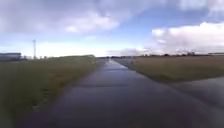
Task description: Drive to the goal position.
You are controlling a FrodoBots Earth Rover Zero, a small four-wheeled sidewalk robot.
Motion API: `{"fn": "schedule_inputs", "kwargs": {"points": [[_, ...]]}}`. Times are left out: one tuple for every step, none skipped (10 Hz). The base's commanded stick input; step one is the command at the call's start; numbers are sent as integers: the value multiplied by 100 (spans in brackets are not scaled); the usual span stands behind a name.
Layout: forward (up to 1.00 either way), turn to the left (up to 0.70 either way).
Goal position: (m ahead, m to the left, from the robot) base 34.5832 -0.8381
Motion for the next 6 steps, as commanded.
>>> {"fn": "schedule_inputs", "kwargs": {"points": [[100, 0], [100, 0], [100, 0], [100, 0], [100, 0], [100, 0]]}}
